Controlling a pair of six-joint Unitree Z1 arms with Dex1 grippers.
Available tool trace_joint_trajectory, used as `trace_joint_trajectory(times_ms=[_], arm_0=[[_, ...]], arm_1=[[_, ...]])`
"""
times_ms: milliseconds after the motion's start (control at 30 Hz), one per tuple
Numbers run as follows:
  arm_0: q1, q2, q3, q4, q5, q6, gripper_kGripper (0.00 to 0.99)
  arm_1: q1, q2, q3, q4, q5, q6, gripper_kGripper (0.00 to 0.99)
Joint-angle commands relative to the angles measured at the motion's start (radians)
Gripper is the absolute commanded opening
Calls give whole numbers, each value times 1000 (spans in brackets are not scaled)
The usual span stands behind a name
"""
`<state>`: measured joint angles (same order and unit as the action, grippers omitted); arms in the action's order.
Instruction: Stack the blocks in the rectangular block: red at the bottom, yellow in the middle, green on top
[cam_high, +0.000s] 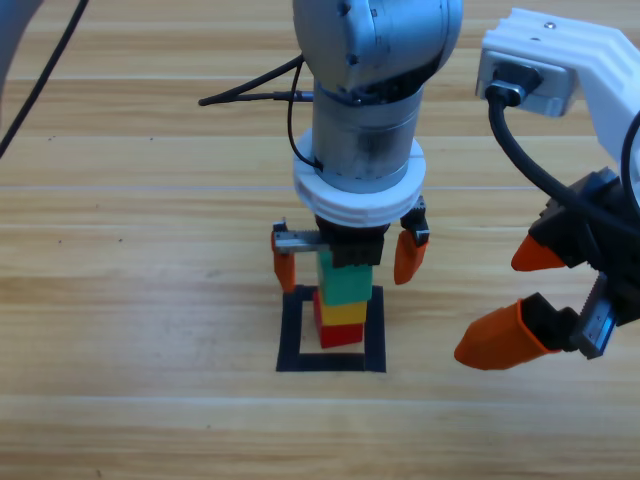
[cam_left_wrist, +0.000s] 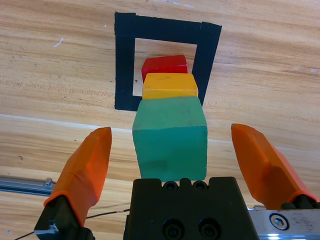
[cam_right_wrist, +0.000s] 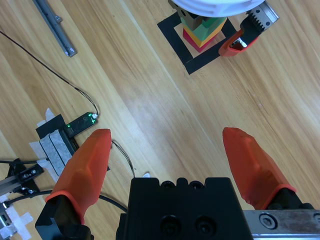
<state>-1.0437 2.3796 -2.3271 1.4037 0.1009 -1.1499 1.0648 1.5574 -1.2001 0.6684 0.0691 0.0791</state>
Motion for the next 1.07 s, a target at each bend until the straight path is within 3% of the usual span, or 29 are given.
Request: trace_joint_trajectory(times_ms=[33, 167, 333, 467, 567, 633, 800, 933, 1067], arm_0=[[24, 39, -3, 3, 2, 2, 990], [24, -3, -44, 3, 34, 24, 990], [22, -215, -64, 3, 158, 50, 989], [10, -362, 81, -3, 244, 33, 990], [-53, -465, 253, -31, 336, 7, 990], [-98, -571, 459, -131, 385, 1, 990], [-147, -981, 1209, -715, 427, 216, 990], [-174, -1076, 1421, -947, 425, 415, 990], [-174, -1142, 1513, -1016, 408, 484, 990]], arm_1=[[14, -4, 28, -20, -26, -9, 990], [14, -2, 28, -20, -28, -9, 990], [14, 0, 27, -20, -25, -9, 990], [14, 1, 25, -20, -25, -9, 990], [12, 3, 25, -20, -26, -9, 990], [14, 3, 25, -20, -26, -9, 990], [14, 4, 25, -21, -28, -9, 990], [14, 4, 25, -20, -26, -9, 990], [14, 4, 25, -20, -28, -9, 990]])
